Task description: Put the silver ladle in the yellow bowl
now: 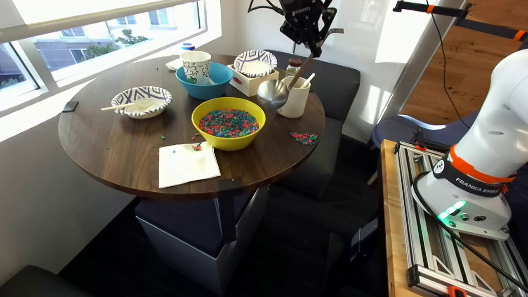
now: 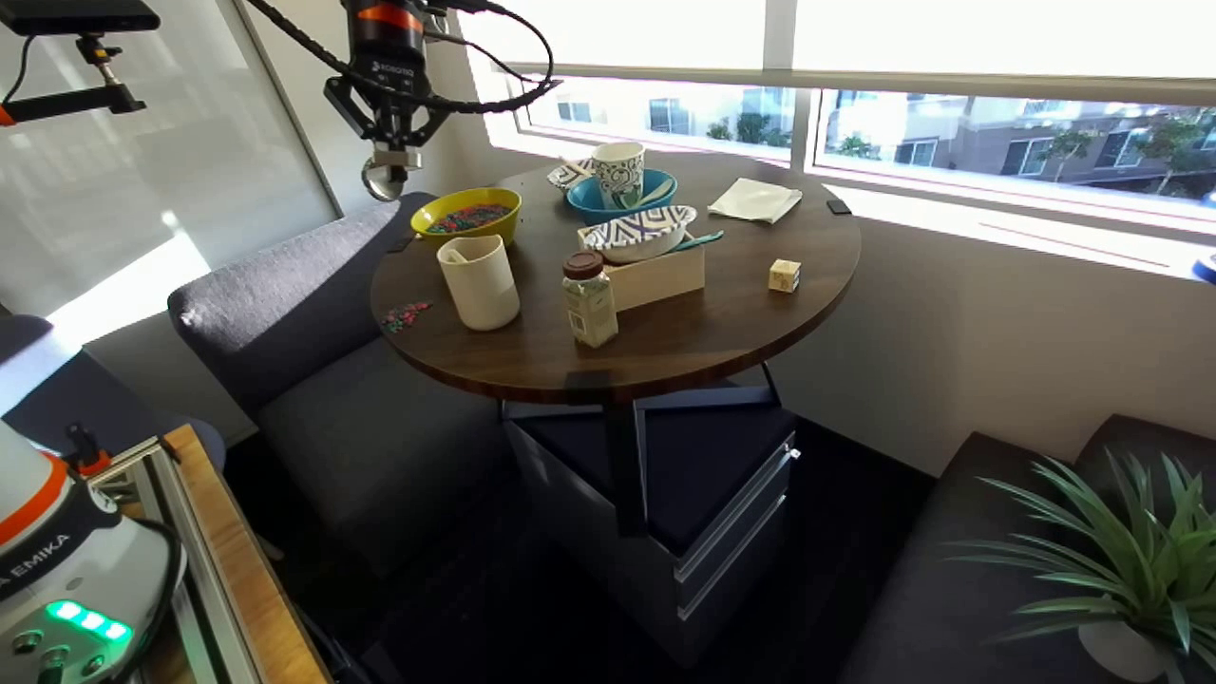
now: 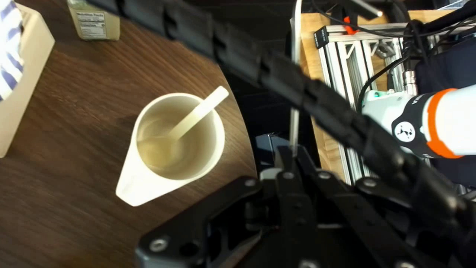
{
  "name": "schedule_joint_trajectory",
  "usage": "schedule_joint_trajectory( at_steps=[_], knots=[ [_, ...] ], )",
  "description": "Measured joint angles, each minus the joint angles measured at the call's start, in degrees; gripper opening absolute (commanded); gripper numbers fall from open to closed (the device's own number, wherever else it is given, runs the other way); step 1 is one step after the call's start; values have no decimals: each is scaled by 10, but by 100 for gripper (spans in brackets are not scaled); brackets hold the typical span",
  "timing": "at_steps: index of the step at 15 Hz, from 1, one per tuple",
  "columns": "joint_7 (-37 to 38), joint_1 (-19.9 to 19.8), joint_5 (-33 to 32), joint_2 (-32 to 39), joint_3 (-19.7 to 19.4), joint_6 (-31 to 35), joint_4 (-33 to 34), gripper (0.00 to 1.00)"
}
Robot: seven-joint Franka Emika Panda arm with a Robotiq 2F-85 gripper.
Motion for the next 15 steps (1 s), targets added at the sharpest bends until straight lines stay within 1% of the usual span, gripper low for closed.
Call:
schedule_joint_trajectory(
  at_steps=[3, 6, 8, 11, 15],
  knots=[
    [18, 16, -8, 6, 12, -5, -1, 1],
    [53, 24, -28, 24, 18, -7, 21, 1],
    [71, 25, -46, 45, 18, -26, 46, 1],
    [85, 27, -64, 87, 19, -72, 96, 1],
    [90, 44, -78, 141, 33, -105, 154, 1]
  ],
)
